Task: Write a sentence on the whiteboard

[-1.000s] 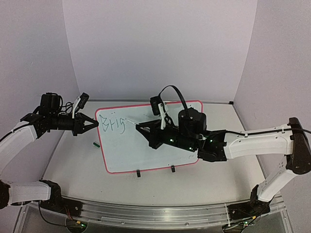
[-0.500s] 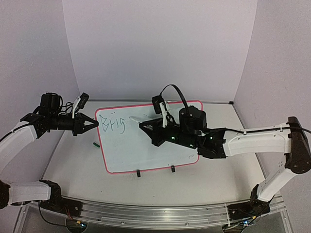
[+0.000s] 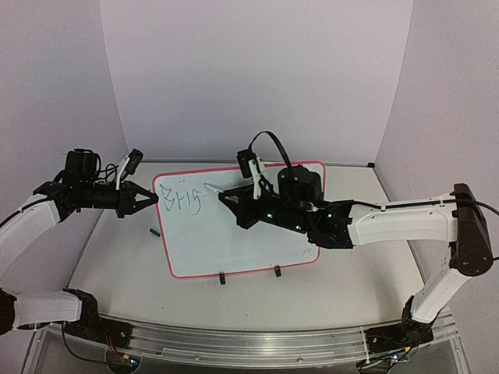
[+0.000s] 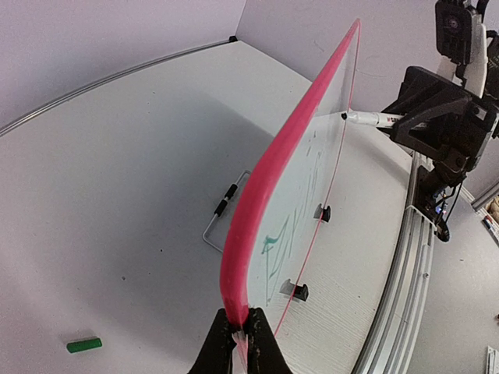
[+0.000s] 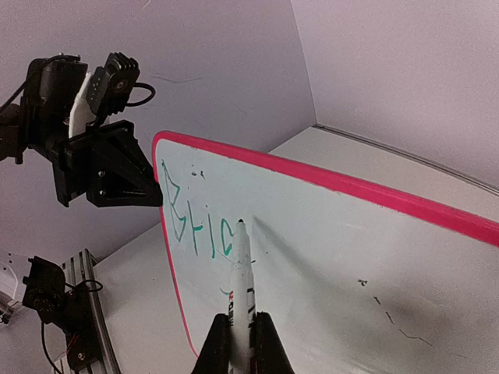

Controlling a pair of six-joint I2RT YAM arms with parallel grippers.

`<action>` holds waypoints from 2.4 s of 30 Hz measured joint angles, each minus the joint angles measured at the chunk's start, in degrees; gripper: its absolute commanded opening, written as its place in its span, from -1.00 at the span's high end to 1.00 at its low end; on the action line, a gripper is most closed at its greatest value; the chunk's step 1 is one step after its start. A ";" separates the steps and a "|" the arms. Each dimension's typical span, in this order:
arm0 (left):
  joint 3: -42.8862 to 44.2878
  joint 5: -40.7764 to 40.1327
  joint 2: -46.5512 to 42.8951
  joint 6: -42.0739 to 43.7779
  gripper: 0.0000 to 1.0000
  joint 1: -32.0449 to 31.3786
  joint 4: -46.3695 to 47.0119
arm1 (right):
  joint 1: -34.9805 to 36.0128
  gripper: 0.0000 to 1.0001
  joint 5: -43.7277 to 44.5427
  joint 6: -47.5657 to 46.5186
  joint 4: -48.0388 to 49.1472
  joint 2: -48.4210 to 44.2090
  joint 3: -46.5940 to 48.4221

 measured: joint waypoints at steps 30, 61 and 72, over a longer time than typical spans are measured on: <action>0.00 0.02 0.07 -0.03 1.00 0.02 0.05 | -0.61 1.00 -3.66 4.30 -2.69 1.43 -1.14; 0.00 0.02 0.15 -0.03 1.00 0.02 0.09 | -0.61 1.00 1.80 4.17 1.26 -1.41 -3.47; 0.00 0.02 0.17 -0.01 1.00 0.02 0.09 | -0.61 1.00 1.46 4.88 -0.49 -2.15 -4.16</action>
